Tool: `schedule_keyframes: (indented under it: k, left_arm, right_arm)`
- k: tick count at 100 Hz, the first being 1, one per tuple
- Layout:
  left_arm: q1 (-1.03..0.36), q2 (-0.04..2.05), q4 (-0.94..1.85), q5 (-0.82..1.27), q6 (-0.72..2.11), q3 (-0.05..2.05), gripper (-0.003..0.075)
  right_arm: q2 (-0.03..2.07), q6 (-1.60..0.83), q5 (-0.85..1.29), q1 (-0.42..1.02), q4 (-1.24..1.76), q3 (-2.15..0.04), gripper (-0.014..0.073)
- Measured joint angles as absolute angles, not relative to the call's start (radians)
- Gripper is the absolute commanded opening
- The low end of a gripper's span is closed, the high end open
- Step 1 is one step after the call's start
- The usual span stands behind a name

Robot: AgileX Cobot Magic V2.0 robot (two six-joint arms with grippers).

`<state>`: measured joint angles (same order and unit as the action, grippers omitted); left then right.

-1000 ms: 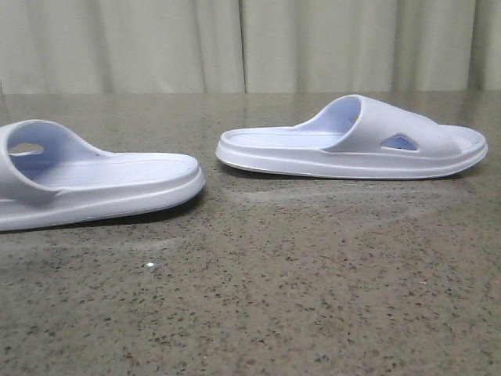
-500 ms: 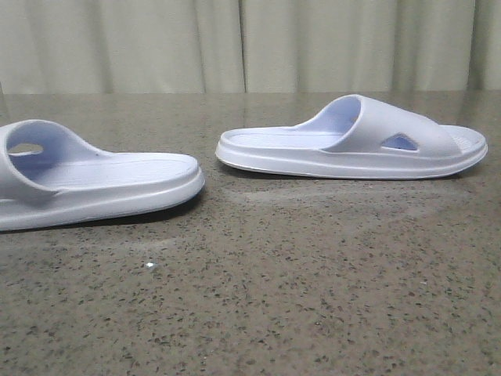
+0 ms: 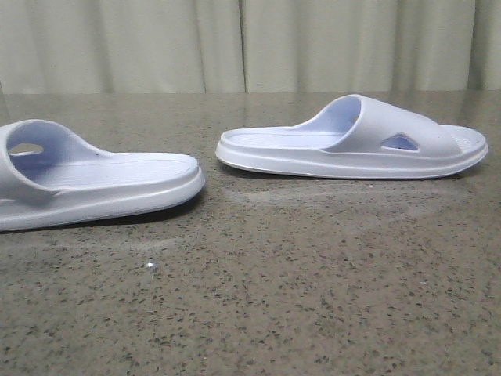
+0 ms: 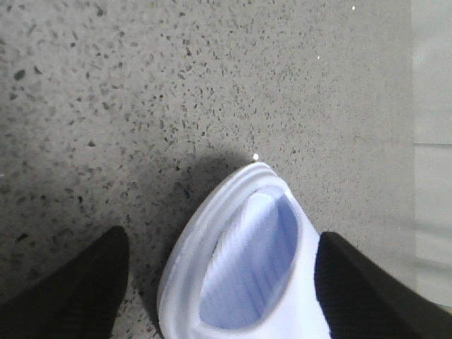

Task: Insert blue slippers together front up
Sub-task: 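Lift the slipper off the table with the left gripper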

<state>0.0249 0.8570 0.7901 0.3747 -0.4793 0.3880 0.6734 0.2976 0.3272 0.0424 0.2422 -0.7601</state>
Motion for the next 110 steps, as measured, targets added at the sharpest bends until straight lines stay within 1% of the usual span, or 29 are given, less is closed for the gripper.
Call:
schedule_keyframes:
  k: [14, 35, 72, 79, 86, 94, 101, 110]
  left_arm:
    - [0.025, 0.892, 0.867, 0.361, -0.398, 0.388, 0.0423]
    - [0.025, 0.929, 0.900, 0.350, -0.368, 0.388, 0.0349]
    - [0.025, 0.962, 0.967, 0.344, -0.236, 0.388, 0.0267]
    - [0.025, 0.967, 0.969, 0.344, -0.219, 0.388, 0.0232]
    - [0.025, 0.971, 0.966, 0.341, -0.213, 0.388, 0.0179]
    - [0.025, 0.971, 0.962, 0.336, -0.196, 0.388, 0.0106]
    - [0.025, 0.971, 0.961, 0.326, -0.182, 0.388, 0.0025]
    - [0.025, 0.971, 0.959, 0.323, -0.166, 0.388, 0.0016]
  right_arm:
    - [0.673, 0.298, 0.327, 0.042, 0.242, -0.760, 0.0477]
    - [0.673, 0.298, 0.327, 0.042, 0.242, -0.760, 0.0477]
    - [0.673, 0.298, 0.327, 0.042, 0.242, -0.760, 0.0477]
    - [0.673, 0.298, 0.327, 0.042, 0.242, -0.760, 0.0477]
    - [0.673, 0.298, 0.327, 0.042, 0.242, -0.760, 0.0477]
    - [0.673, 0.298, 0.327, 0.042, 0.242, -0.760, 0.0477]
    - [0.673, 0.298, 0.327, 0.042, 0.242, -0.760, 0.0477]
    - [0.673, 0.298, 0.327, 0.042, 0.242, -0.760, 0.0477]
